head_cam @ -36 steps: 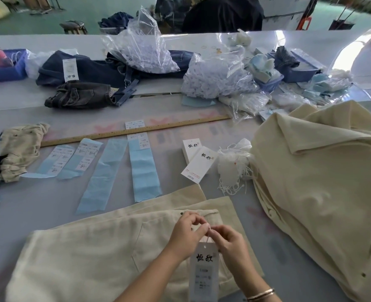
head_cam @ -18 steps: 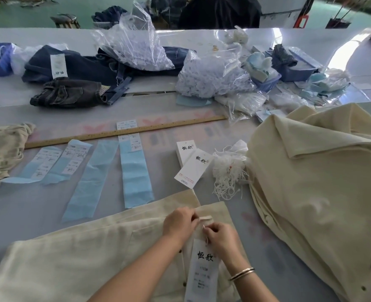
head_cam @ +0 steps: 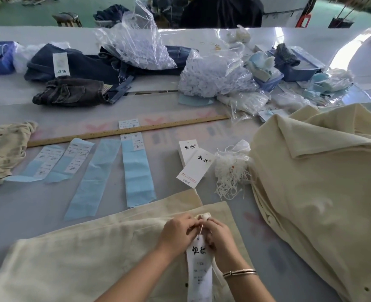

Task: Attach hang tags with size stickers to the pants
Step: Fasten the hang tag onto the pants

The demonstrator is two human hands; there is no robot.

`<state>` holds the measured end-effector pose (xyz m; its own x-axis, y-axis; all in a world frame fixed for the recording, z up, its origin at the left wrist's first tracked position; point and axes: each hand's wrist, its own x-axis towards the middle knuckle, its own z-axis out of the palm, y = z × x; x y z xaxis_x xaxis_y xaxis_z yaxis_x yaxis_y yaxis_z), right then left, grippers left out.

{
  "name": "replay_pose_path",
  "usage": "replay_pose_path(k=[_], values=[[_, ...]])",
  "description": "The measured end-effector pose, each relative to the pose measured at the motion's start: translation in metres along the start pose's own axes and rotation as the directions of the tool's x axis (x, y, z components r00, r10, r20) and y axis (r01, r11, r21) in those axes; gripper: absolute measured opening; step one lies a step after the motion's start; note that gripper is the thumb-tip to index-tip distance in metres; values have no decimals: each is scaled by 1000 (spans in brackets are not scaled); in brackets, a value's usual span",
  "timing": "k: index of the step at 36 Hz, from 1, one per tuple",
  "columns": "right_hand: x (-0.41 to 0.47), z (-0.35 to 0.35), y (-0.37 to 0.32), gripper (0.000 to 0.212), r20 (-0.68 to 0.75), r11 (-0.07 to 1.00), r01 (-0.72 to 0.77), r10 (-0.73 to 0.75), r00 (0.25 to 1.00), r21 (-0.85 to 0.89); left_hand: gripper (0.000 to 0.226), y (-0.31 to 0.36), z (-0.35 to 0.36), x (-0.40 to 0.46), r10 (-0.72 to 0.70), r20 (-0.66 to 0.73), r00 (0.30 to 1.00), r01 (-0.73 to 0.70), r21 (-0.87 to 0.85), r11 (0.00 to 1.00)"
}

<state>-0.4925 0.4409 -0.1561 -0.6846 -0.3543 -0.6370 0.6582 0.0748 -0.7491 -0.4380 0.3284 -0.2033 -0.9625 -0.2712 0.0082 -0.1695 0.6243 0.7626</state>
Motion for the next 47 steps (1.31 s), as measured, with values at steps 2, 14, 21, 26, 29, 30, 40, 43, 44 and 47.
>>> replay_pose_path(k=[2,14,21,26,29,30,40,43,44,47], values=[[-1,0,-1,15,-12,1000,-3,3,1000,2,15,1,-2,-2,-37,-19,999,35,-80,996],[1,-2,9,19,3,993,63,-63,998,-97,31,5,0,-2,-224,-111,968,171,-361,917],[2,-5,8,22,-3,988,85,-87,996,-129,7,3,6,-5,-76,-251,965,38,-153,987],[-2,-18,4,31,-6,987,106,-107,994,-123,5,5,9,-1,-243,-222,944,182,-261,948],[-3,-37,4,29,-57,972,203,-211,976,-117,11,7,4,4,-360,-133,923,268,-447,853],[-3,-42,4,28,-56,963,250,-256,965,-105,13,8,1,5,-372,-99,923,283,-480,830],[1,-42,-9,43,97,894,249,-305,947,372,12,32,-8,6,-222,89,971,233,-556,798],[2,-33,-12,50,145,876,209,-297,944,435,10,34,-8,3,-199,92,976,217,-545,810],[2,-30,-13,54,171,870,188,-293,941,455,10,35,-9,2,-194,90,977,211,-548,810],[2,-25,-13,63,243,858,137,-288,926,495,11,37,-11,-1,-191,60,980,190,-578,794]])
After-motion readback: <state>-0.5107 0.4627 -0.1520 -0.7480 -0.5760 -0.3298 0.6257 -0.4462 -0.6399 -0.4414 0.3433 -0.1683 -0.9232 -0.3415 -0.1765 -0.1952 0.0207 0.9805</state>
